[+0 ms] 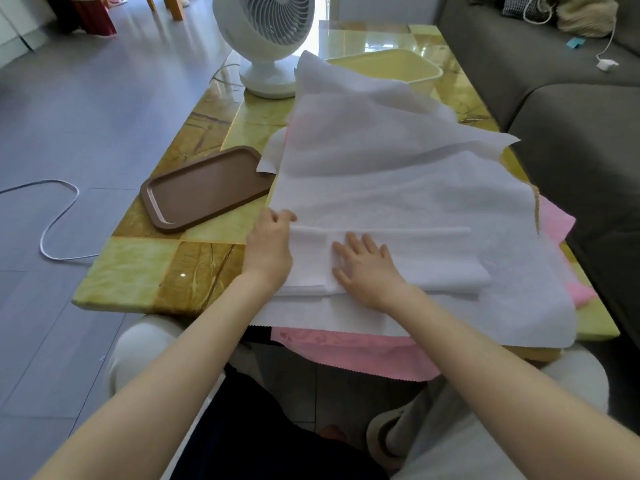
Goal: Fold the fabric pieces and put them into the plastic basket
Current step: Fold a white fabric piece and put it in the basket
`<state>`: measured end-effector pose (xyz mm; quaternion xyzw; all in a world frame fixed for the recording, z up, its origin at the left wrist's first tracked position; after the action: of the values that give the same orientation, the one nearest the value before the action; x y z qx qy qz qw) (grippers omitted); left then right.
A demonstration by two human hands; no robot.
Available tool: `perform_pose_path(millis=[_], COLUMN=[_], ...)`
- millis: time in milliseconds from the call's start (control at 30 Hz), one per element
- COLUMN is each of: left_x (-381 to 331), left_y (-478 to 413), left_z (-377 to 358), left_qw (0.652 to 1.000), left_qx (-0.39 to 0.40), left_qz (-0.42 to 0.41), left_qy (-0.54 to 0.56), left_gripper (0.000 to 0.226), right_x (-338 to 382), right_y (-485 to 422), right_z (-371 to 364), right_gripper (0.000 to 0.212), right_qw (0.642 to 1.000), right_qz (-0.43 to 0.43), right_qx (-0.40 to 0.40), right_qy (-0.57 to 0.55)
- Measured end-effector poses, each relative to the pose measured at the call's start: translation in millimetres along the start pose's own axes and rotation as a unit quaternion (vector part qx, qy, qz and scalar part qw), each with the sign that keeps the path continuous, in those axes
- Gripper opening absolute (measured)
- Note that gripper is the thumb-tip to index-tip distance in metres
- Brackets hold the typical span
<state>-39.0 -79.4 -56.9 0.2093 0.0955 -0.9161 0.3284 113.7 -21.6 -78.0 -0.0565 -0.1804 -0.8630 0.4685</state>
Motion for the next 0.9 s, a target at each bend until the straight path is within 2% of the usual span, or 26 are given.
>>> perform_pose_path(millis=[100,167,333,400,500,567,633,767,900], left_x=[-38.6,-64.1,-100.8,-104.2,-105.2,-104.3,-105.2,-107.4,-107.9], left_y=[14.0,24.0,36.3,39.1,40.5,41.5,43.2,44.2,41.6], left_z=[-17.7,-33.5,-69.8,-76.4,-79.9,-81.7,-83.4,-83.2,-82.2], left_qw=[0.994,0.984,0.949,0.944,0.947,0.948,0.949,0.951,0.952], left_qx=[0.053,0.106,0.209,0.209,0.191,0.183,0.179,0.174,0.177], left_qz=[-0.096,-0.143,-0.171,-0.166,-0.158,-0.154,-0.150,-0.145,-0.144], left_qy=[0.016,-0.019,-0.159,-0.193,-0.203,-0.209,-0.212,-0.211,-0.205], left_gripper=[0.044,0.044,0.053,0.055,0.055,0.055,0.055,0.055,0.055], right_x=[-37.1,-62.2,-111.0,-119.1,-124.5,-127.1,-130.6,-128.5,-117.4], right_y=[15.4,29.7,68.2,80.5,96.2,100.9,104.9,110.0,102.4], right_z=[12.2,19.0,23.7,24.7,27.8,27.0,27.1,34.2,39.6], right_gripper=[0.053,0.055,0.064,0.074,0.086,0.089,0.085,0.065,0.072], right_qw=[0.999,0.999,0.991,0.983,0.954,0.936,0.923,0.912,0.905], right_qz=[-0.025,-0.040,-0.116,-0.156,-0.240,-0.278,-0.303,-0.312,-0.322], right_qx=[-0.024,-0.027,-0.057,-0.092,-0.152,-0.159,-0.149,-0.141,-0.189], right_qy=[0.007,-0.005,-0.018,-0.026,-0.097,-0.144,-0.183,-0.227,-0.203])
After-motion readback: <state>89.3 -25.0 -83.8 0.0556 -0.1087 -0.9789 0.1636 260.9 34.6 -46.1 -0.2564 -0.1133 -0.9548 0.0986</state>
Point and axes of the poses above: each hand's wrist, its own y-axis away from the middle knuckle, its own z-axis out of the back of the hand, x = y × z, the point moved 3 cm from there along -y, towards the middle knuckle, and after that the axes turned 14 degrees about z, right-handed, at the moved point
